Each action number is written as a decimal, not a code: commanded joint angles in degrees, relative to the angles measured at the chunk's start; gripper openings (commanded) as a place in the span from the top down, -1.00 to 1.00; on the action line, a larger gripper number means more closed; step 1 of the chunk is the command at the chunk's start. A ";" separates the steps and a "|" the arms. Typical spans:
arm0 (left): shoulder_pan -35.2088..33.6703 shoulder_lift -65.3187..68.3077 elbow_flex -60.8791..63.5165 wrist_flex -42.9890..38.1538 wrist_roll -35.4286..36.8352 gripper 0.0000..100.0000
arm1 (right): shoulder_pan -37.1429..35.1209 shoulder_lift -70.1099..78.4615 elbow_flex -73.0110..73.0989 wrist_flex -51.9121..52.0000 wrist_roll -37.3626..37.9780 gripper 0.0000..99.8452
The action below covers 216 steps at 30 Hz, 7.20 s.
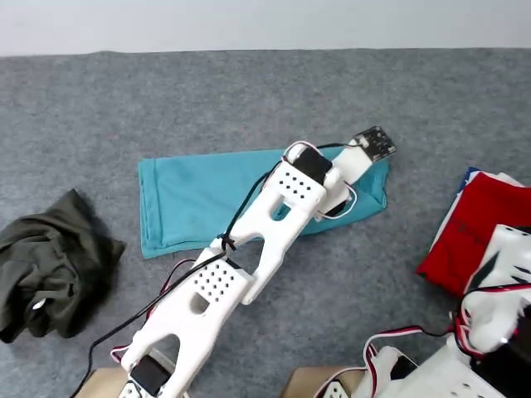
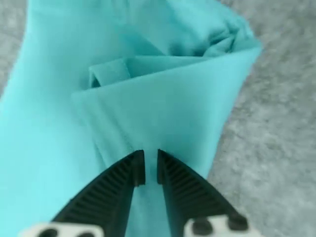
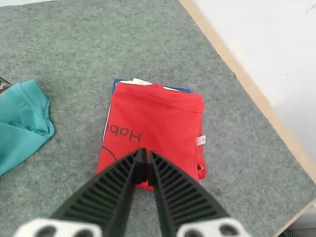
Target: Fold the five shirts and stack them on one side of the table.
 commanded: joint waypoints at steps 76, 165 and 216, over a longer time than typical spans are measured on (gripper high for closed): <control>-48.62 -12.75 35.56 4.22 -0.70 1.00 | -4.09 0.13 5.71 1.19 0.00 0.98; -3.16 -10.73 -13.58 7.47 5.89 0.55 | -4.00 -22.99 27.60 1.27 0.62 0.98; -8.26 -47.03 28.00 7.82 6.59 0.99 | -6.46 -22.11 39.03 -11.03 0.09 0.98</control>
